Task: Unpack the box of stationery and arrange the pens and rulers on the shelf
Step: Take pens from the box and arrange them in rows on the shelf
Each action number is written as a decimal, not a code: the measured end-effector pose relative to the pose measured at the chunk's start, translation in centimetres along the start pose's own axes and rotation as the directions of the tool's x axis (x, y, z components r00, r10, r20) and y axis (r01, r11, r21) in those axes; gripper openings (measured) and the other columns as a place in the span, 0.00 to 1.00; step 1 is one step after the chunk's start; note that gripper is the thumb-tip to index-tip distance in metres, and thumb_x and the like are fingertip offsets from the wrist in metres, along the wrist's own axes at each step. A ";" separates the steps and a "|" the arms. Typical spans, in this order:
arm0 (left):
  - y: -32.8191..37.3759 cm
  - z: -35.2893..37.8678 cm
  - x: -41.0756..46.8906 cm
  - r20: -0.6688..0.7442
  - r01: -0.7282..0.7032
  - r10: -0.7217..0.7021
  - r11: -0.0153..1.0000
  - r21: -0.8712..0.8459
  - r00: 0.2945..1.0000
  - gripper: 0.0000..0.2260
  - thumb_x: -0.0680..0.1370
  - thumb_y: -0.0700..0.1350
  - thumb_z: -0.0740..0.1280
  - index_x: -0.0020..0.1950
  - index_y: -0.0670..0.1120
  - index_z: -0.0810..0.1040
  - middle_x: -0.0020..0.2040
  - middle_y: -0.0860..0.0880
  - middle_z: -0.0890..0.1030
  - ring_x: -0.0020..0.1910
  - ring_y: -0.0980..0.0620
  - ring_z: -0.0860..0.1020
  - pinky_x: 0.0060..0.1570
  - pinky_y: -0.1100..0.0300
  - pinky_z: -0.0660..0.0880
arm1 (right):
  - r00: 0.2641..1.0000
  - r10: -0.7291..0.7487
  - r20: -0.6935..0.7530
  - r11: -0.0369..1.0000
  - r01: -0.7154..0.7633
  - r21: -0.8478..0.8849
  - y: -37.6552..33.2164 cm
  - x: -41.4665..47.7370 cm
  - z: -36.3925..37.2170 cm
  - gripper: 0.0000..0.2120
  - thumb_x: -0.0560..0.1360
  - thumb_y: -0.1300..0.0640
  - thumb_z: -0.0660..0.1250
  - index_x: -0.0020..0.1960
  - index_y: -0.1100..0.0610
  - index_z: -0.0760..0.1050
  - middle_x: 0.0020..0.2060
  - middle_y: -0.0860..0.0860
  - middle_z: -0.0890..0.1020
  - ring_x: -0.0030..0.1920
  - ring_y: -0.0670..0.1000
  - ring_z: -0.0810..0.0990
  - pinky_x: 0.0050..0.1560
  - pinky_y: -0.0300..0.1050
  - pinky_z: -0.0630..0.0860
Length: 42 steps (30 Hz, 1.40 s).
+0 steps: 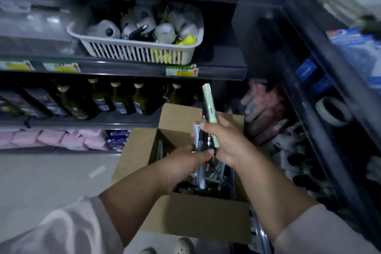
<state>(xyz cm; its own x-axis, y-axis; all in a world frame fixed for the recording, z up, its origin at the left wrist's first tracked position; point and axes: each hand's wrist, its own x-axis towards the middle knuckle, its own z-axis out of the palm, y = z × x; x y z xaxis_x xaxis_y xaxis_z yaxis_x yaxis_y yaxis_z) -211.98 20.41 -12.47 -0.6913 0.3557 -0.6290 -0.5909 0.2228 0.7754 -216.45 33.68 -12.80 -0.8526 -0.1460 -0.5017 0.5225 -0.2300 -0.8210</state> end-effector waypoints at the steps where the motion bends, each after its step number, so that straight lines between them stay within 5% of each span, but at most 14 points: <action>1: 0.8 0.4 -0.6 0.022 -0.001 0.002 1.000 -0.029 1.000 0.14 0.78 0.52 0.65 0.63 0.52 0.74 0.56 0.51 0.81 0.55 0.51 0.78 0.57 0.53 0.74 | 1.000 -0.016 -0.007 1.000 0.016 0.022 -0.7 -0.8 0.3 0.06 0.77 0.67 0.62 0.51 0.57 0.73 0.41 0.53 0.84 0.37 0.52 0.82 0.38 0.48 0.79; 6: 4.7 1.7 -4.1 0.058 -0.034 0.038 0.998 -0.055 0.998 0.03 0.80 0.40 0.60 0.50 0.46 0.73 0.37 0.47 0.77 0.34 0.51 0.76 0.33 0.61 0.73 | 0.997 -0.067 -0.026 0.991 0.069 0.112 -4.5 -4.8 1.1 0.08 0.78 0.64 0.62 0.57 0.60 0.73 0.46 0.54 0.84 0.40 0.53 0.82 0.40 0.51 0.80; 11: 8.2 2.8 -7.2 0.063 -0.120 0.119 0.993 0.008 0.991 0.02 0.80 0.39 0.61 0.48 0.45 0.71 0.35 0.47 0.75 0.28 0.54 0.71 0.26 0.63 0.69 | 0.995 -0.096 -0.043 0.965 0.103 0.243 -7.8 -8.4 0.7 0.06 0.79 0.62 0.63 0.55 0.60 0.75 0.51 0.58 0.83 0.45 0.56 0.83 0.42 0.53 0.81; 17: 11.9 4.5 -10.7 0.042 -0.200 0.196 0.973 0.115 0.980 0.03 0.80 0.42 0.62 0.52 0.46 0.74 0.38 0.48 0.77 0.26 0.55 0.69 0.24 0.64 0.62 | 0.988 -0.116 -0.098 0.960 0.137 0.246 -11.0 -12.5 0.0 0.11 0.79 0.60 0.62 0.58 0.63 0.77 0.46 0.58 0.85 0.44 0.55 0.85 0.48 0.58 0.81; 23: 14.5 5.8 -13.3 0.003 -0.302 0.305 0.941 0.156 0.952 0.13 0.81 0.54 0.58 0.52 0.45 0.75 0.43 0.48 0.79 0.27 0.54 0.69 0.23 0.65 0.62 | 0.937 -0.184 -0.297 0.916 0.273 0.294 -13.4 -17.9 -0.4 0.07 0.79 0.65 0.62 0.56 0.62 0.75 0.43 0.59 0.84 0.37 0.55 0.85 0.35 0.52 0.82; 28: 15.6 7.2 -16.2 0.089 -0.336 0.332 0.941 0.034 0.939 0.09 0.82 0.47 0.57 0.49 0.45 0.74 0.35 0.48 0.76 0.27 0.53 0.70 0.25 0.63 0.65 | 0.886 -0.211 -0.413 0.905 0.337 0.261 -12.9 -22.8 0.0 0.16 0.79 0.62 0.63 0.64 0.67 0.71 0.48 0.59 0.83 0.40 0.55 0.85 0.55 0.57 0.78; 36: 14.4 11.2 -19.8 0.305 -0.245 0.256 0.967 -0.072 0.917 0.08 0.82 0.46 0.59 0.46 0.47 0.76 0.34 0.48 0.79 0.30 0.52 0.74 0.30 0.62 0.75 | 0.794 -0.221 -0.566 0.883 0.410 0.229 -9.2 -31.4 1.4 0.06 0.78 0.63 0.63 0.47 0.65 0.77 0.31 0.56 0.80 0.29 0.51 0.79 0.28 0.42 0.78; 42: 12.0 17.1 -21.8 0.390 -0.317 0.278 0.948 0.038 0.878 0.12 0.81 0.50 0.60 0.45 0.44 0.77 0.32 0.47 0.72 0.28 0.51 0.69 0.30 0.60 0.64 | 0.676 -0.182 -0.715 0.834 0.491 0.252 -6.4 -40.1 1.8 0.02 0.75 0.67 0.67 0.48 0.64 0.76 0.32 0.56 0.82 0.32 0.53 0.81 0.34 0.48 0.80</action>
<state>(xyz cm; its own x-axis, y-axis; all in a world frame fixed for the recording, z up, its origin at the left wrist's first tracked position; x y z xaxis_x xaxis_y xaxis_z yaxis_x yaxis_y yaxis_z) -196.86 30.87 11.51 -0.6090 0.7282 -0.3143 -0.3246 0.1328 0.9365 -185.63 39.30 13.05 -0.6742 0.6308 -0.3842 0.0185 -0.5056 -0.8626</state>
